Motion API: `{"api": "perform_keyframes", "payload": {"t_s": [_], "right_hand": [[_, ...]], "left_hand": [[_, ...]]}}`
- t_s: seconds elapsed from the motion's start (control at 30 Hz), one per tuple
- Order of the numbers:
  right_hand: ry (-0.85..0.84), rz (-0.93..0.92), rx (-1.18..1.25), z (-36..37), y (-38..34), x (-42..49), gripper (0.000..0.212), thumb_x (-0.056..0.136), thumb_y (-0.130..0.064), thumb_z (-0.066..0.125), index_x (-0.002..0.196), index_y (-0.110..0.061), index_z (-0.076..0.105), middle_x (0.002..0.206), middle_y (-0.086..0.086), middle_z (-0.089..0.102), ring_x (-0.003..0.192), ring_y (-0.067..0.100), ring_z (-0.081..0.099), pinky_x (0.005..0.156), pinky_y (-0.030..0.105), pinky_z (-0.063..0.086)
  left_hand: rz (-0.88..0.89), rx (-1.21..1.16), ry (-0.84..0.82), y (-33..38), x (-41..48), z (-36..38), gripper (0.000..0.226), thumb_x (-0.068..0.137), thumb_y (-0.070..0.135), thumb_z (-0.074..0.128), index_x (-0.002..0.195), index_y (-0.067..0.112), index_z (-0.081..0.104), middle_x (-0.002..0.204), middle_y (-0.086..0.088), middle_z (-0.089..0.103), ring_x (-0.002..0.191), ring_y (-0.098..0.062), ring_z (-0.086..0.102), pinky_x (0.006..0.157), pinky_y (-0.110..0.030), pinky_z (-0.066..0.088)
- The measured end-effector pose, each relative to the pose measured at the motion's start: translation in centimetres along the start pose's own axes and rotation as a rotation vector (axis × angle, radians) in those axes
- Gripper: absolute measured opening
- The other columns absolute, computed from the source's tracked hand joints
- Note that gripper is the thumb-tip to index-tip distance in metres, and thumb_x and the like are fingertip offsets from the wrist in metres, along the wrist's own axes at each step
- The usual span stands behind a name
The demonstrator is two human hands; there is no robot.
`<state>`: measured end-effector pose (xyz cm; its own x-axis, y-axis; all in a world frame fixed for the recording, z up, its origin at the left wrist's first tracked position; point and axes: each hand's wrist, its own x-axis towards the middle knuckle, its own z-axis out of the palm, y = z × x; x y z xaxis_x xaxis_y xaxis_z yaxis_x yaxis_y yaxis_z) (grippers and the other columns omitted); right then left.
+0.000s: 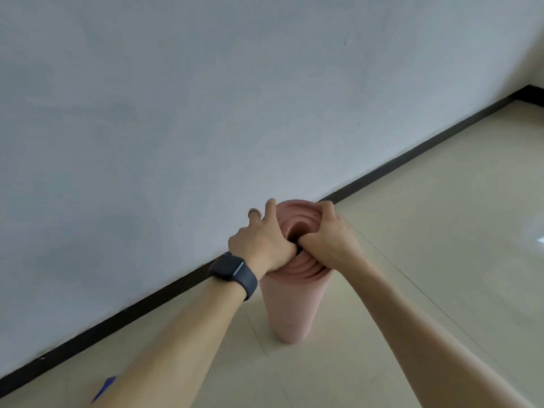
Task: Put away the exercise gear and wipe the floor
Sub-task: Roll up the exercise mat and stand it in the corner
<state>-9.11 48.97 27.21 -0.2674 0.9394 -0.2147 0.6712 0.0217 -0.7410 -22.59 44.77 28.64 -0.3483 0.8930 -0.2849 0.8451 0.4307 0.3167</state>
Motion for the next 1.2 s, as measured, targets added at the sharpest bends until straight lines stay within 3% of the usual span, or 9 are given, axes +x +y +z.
{"api": "perform_keyframes", "payload": {"t_s": [0.1, 0.2, 0.27, 0.4, 0.5, 0.63, 0.73, 1.0, 1.2], "right_hand": [[-0.092, 0.162, -0.014, -0.7, -0.4, -2.5, 0.065, 0.073, -0.023, 0.054, 0.132, -0.042, 0.032, 0.111, 0.004, 0.049, 0.085, 0.028, 0.058, 0.072, 0.043, 0.057], [-0.201, 0.273, -0.064, -3.0, -1.9, -7.1, 0.063, 0.076, -0.018, 0.054, 0.132, -0.036, 0.033, 0.103, 0.007, 0.054, 0.082, 0.033, 0.060, 0.061, 0.046, 0.061], [-0.200, 0.341, -0.036, -4.9, -3.0, -11.5, 0.063, 0.076, -0.017, 0.056, 0.132, -0.036, 0.034, 0.104, 0.007, 0.060, 0.086, 0.031, 0.062, 0.067, 0.044, 0.060], [-0.094, 0.452, -0.041, -10.0, -5.4, -21.3, 0.047, 0.074, -0.045, 0.058, 0.117, -0.038, 0.040, 0.096, -0.007, 0.066, 0.086, 0.021, 0.064, 0.072, 0.038, 0.056], [-0.060, 0.505, -0.048, -14.9, -7.2, -28.0, 0.038, 0.074, -0.046, 0.061, 0.098, -0.024, 0.041, 0.098, -0.005, 0.057, 0.090, 0.022, 0.058, 0.077, 0.038, 0.051], [-0.056, 0.612, 0.057, -21.0, -7.6, -34.1, 0.048, 0.077, -0.045, 0.061, 0.116, -0.033, 0.036, 0.090, -0.009, 0.063, 0.072, 0.019, 0.065, 0.075, 0.039, 0.056], [-0.007, 0.615, 0.135, -25.6, -6.5, -37.2, 0.059, 0.080, -0.037, 0.061, 0.133, -0.040, 0.035, 0.084, -0.016, 0.064, 0.073, 0.014, 0.066, 0.077, 0.035, 0.056], [0.290, 0.591, 0.307, -37.4, 0.1, -38.8, 0.059, 0.075, -0.037, 0.069, 0.132, -0.040, 0.056, 0.097, -0.019, 0.073, 0.091, 0.003, 0.068, 0.089, 0.033, 0.055], [0.395, 0.545, 0.350, -48.4, 4.4, -33.0, 0.058, 0.077, -0.033, 0.072, 0.132, -0.044, 0.054, 0.097, -0.024, 0.070, 0.093, -0.004, 0.066, 0.086, 0.023, 0.053]], "left_hand": [[-0.094, -0.007, -0.023, 1.0, -2.9, -0.3, 0.073, 0.082, 0.047, 0.061, 0.139, 0.032, 0.018, 0.125, -0.015, 0.044, 0.084, -0.036, 0.054, 0.068, -0.037, 0.041], [-0.108, -0.075, -0.158, 1.8, -7.2, -1.5, 0.066, 0.082, 0.034, 0.063, 0.135, 0.032, 0.023, 0.117, -0.014, 0.051, 0.079, -0.033, 0.053, 0.065, -0.038, 0.049], [-0.101, -0.076, -0.226, 2.8, -10.8, -3.2, 0.062, 0.085, 0.030, 0.060, 0.136, 0.034, 0.025, 0.115, -0.012, 0.051, 0.077, -0.033, 0.052, 0.064, -0.036, 0.048], [-0.004, -0.034, -0.283, 6.0, -18.1, -7.8, 0.055, 0.086, 0.024, 0.056, 0.131, 0.040, 0.030, 0.113, -0.005, 0.051, 0.074, -0.031, 0.051, 0.064, -0.034, 0.045], [0.157, 0.012, -0.339, 9.3, -23.7, -11.2, 0.055, 0.085, 0.016, 0.054, 0.128, 0.042, 0.033, 0.112, -0.003, 0.053, 0.074, -0.033, 0.058, 0.067, -0.038, 0.053], [0.248, 0.025, -0.394, 14.8, -29.4, -14.2, 0.060, 0.084, 0.010, 0.050, 0.134, 0.039, 0.034, 0.115, -0.005, 0.053, 0.084, -0.036, 0.061, 0.069, -0.037, 0.050], [0.292, 0.036, -0.432, 19.8, -31.9, -15.0, 0.063, 0.083, 0.012, 0.053, 0.135, 0.041, 0.035, 0.115, -0.005, 0.054, 0.079, -0.032, 0.055, 0.069, -0.036, 0.048], [0.404, 0.024, -0.420, 34.0, -33.0, -13.8, 0.056, 0.084, 0.024, 0.055, 0.132, 0.046, 0.035, 0.109, -0.001, 0.058, 0.089, -0.031, 0.061, 0.075, -0.038, 0.053], [0.485, -0.217, -0.500, 44.6, -26.8, -14.7, 0.063, 0.074, 0.047, 0.068, 0.131, 0.052, 0.043, 0.111, 0.018, 0.066, 0.104, -0.010, 0.063, 0.091, -0.032, 0.051]]}}
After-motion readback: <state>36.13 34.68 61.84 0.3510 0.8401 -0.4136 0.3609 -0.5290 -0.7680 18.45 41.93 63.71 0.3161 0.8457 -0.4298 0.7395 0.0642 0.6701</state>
